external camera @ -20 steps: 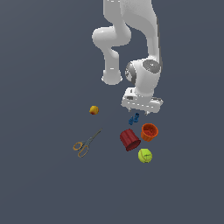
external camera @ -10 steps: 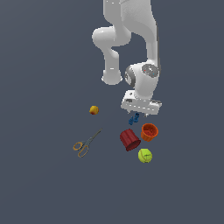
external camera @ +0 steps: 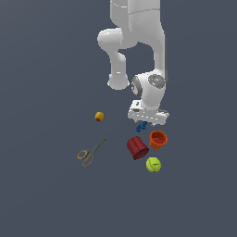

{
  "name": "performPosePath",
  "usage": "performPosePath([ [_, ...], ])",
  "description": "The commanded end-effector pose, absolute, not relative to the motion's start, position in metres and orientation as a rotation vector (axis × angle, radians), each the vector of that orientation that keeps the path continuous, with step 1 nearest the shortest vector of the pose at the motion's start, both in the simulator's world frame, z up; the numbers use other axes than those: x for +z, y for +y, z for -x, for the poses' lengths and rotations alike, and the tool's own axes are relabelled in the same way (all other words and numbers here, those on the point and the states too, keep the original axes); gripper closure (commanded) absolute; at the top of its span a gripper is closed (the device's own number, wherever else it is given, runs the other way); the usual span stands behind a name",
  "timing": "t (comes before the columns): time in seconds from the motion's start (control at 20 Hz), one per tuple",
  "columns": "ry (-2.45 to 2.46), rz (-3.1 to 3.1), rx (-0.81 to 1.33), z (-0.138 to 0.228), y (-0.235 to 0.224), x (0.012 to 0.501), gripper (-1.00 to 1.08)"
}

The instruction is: Pick up a designated object from a clutter of objects.

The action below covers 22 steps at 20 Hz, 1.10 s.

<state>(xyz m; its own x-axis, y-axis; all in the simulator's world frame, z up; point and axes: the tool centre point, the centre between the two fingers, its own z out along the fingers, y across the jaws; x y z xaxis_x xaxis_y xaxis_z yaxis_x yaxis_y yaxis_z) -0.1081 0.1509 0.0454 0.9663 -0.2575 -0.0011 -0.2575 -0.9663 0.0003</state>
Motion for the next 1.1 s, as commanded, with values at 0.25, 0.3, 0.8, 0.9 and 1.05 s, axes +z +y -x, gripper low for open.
performPosePath([
  [0.25, -0.408, -3.115, 0.0, 0.108, 0.151, 0.044, 1.08],
  [0.3, -0.408, -3.115, 0.0, 0.108, 0.151, 0.044, 1.08],
  [0.8, -0.408, -3.115, 0.001, 0.107, 0.152, 0.053, 1.08],
  [0.9, -0.408, -3.115, 0.001, 0.107, 0.153, 0.059, 1.08],
  [1.05, -0.408, -3.115, 0.001, 0.106, 0.155, 0.073, 1.08],
])
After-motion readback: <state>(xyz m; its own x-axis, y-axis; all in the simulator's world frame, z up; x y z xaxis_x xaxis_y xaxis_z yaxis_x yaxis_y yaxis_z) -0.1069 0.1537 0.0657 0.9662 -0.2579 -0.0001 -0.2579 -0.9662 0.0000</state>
